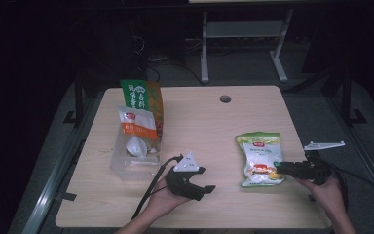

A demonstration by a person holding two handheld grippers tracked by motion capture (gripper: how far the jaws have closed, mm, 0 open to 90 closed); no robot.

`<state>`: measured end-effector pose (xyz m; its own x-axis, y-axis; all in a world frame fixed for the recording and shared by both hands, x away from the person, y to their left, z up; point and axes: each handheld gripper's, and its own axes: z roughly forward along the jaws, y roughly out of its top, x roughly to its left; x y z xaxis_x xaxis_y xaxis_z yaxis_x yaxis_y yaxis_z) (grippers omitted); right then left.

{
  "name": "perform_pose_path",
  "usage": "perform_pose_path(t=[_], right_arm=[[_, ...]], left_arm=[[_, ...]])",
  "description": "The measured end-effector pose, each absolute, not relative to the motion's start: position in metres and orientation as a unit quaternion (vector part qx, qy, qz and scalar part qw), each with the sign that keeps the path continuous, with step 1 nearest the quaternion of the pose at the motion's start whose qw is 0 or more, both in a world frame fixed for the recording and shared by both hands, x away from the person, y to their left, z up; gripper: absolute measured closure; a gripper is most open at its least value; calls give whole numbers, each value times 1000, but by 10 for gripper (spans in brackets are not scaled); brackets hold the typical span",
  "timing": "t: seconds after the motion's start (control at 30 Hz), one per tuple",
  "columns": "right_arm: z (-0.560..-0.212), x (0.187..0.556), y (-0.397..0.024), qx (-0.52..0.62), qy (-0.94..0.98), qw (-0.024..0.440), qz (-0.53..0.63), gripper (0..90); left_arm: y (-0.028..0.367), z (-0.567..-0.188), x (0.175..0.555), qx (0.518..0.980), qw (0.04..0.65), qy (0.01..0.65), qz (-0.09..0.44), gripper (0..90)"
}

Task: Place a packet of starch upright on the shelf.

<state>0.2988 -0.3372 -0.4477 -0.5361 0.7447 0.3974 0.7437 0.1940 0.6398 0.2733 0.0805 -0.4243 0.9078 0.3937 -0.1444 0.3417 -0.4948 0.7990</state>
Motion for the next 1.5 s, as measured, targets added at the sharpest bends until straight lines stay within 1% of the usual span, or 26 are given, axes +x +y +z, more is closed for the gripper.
perform_pose_path(t=[0.4, 0.5, 0.53, 0.67, 0.73, 0.77, 0.83, 0.87, 0.93, 1.0, 1.03, 1.07, 1.13, 1.17, 1.2, 1.27, 1.3, 1.33, 1.5], right_arm=[[-450, 290, -313, 448, 793, -13, 412, 613], [-448, 291, -309, 445, 800, -25, 401, 587], [-443, 295, -307, 447, 809, -17, 381, 481], [-437, 306, -319, 481, 785, 8, 390, 377], [-437, 311, -322, 491, 779, 11, 389, 369], [-442, 322, -327, 506, 769, 4, 390, 365], [-444, 326, -328, 510, 767, 2, 390, 364], [-451, 335, -326, 519, 766, -10, 378, 366], [-455, 340, -324, 517, 767, -21, 380, 392], [-458, 344, -323, 513, 761, -35, 395, 450], [-458, 344, -323, 513, 761, -35, 395, 450], [-459, 346, -321, 515, 756, -45, 400, 552], [-460, 347, -319, 507, 758, -51, 407, 672], [-460, 347, -319, 507, 758, -51, 407, 672], [-459, 345, -312, 499, 765, -52, 405, 794], [-456, 344, -307, 489, 776, -46, 396, 835], [-456, 344, -307, 489, 776, -46, 396, 835], [-453, 343, -303, 478, 786, -51, 388, 867], [-447, 335, -293, 457, 798, -43, 389, 883]], left_arm=[[64, -426, 277, 867, 453, 206, 25, 299], [58, -427, 281, 868, 451, 208, 23, 300], [55, -427, 284, 867, 452, 210, 20, 300], [47, -426, 288, 867, 452, 210, 20, 300], [45, -426, 289, 866, 452, 211, 21, 300], [44, -426, 292, 864, 456, 213, 14, 299], [43, -426, 293, 862, 458, 215, 12, 299], [42, -426, 294, 861, 459, 217, 11, 299], [41, -427, 295, 860, 460, 222, 8, 299], [41, -427, 296, 860, 459, 223, 9, 299], [41, -428, 296, 860, 459, 224, 9, 299], [41, -429, 298, 861, 456, 225, 8, 298], [41, -430, 299, 859, 457, 229, 4, 298], [41, -430, 299, 859, 457, 229, 4, 298], [41, -431, 300, 859, 457, 231, 4, 298], [40, -432, 300, 857, 459, 235, 1, 297], [40, -432, 300, 857, 459, 235, 1, 297], [40, -432, 301, 858, 457, 235, 2, 296], [38, -436, 306, 856, 457, 241, -8, 294]])
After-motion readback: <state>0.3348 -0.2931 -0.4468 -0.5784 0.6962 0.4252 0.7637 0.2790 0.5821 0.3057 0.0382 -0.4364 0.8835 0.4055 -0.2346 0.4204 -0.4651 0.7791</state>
